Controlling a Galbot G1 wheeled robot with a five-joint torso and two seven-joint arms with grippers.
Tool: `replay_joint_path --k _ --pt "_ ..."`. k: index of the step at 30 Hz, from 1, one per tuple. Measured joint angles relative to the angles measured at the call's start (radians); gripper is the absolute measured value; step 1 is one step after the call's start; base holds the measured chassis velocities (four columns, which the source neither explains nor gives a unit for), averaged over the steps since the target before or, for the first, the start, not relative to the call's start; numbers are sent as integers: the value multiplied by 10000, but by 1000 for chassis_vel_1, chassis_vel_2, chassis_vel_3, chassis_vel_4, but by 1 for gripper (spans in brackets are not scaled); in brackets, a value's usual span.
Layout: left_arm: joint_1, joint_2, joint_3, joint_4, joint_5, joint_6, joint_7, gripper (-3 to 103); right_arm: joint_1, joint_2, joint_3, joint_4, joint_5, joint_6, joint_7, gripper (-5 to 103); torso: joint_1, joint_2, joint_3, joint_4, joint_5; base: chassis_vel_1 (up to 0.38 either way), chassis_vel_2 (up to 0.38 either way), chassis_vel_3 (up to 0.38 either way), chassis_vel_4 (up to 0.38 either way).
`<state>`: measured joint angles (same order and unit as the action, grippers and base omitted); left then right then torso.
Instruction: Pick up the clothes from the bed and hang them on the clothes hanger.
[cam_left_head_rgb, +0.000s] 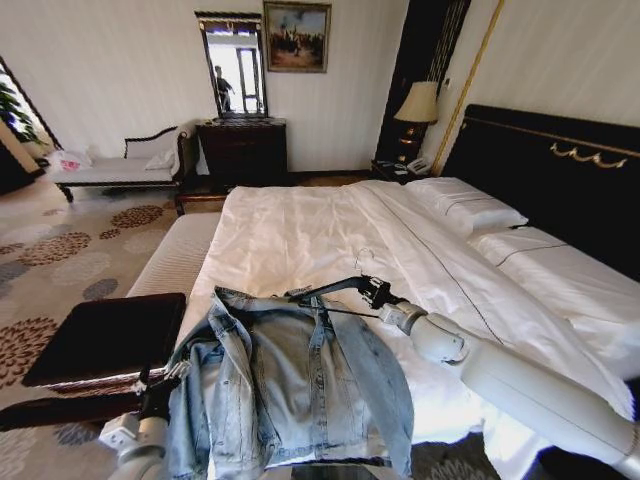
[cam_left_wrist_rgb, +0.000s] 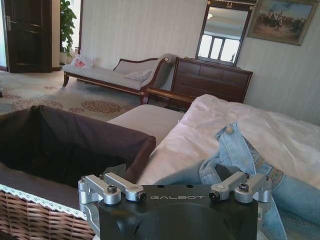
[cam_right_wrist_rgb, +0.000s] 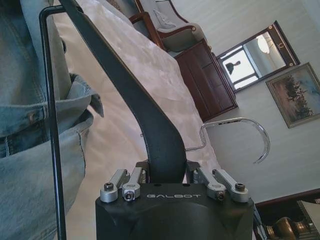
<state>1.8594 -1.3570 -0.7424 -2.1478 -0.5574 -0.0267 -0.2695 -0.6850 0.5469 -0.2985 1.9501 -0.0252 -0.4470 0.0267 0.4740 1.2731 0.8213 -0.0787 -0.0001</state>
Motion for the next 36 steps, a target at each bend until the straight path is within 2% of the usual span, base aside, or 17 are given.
replay_joint_path --k 5,9,14,16,18,21,26,28,30,36 --pt "-336 197 17 117 -60 213 -24 100 -36 96 5 -59 183 18 113 36 3 -1 1 0 2 0 0 0 0" --pt "-1282 550 -27 224 -752 976 -292 100 155 199 -169 -133 435 185 120 36 1 -1 0 -1 -1 0 0 0 0" --pt "-2043 1125 222 514 -1206 1341 -386 100 328 313 -384 -239 490 307 109 36 2 0 1 2 0 0 0 0 0" --pt "-2534 1629 678 709 -1499 1462 -235 100 419 387 -477 -298 497 333 92 36 3 -1 0 -4 0 0 0 0 0" --pt "-2680 1789 860 786 -1603 1494 -163 100 476 431 -523 -329 501 336 88 36 3 -1 1 -6 -2 0 0 0 0" --pt "-3196 2451 1499 1312 -1880 1623 27 100 738 587 -703 -417 597 352 64 36 5 -1 2 9 2 0 0 0 0" --pt "-4047 3162 2414 2236 -2057 1726 -9 100 757 497 -656 -409 679 400 59 36 4 0 0 -3 -3 0 0 0 0" --pt "-4110 3200 2467 2305 -2057 1726 -11 100 756 497 -648 -405 688 400 59 36 3 -1 0 -3 -2 0 0 0 0" --pt "-4703 3446 2883 2806 -2109 1730 -70 100 736 493 -566 -361 728 398 60 36 4 -1 1 3 -2 0 0 0 0" --pt "-6201 3895 3700 3787 -2383 1790 -195 100 722 447 -505 -313 817 395 68 36 4 -1 0 -2 1 0 0 0 0"
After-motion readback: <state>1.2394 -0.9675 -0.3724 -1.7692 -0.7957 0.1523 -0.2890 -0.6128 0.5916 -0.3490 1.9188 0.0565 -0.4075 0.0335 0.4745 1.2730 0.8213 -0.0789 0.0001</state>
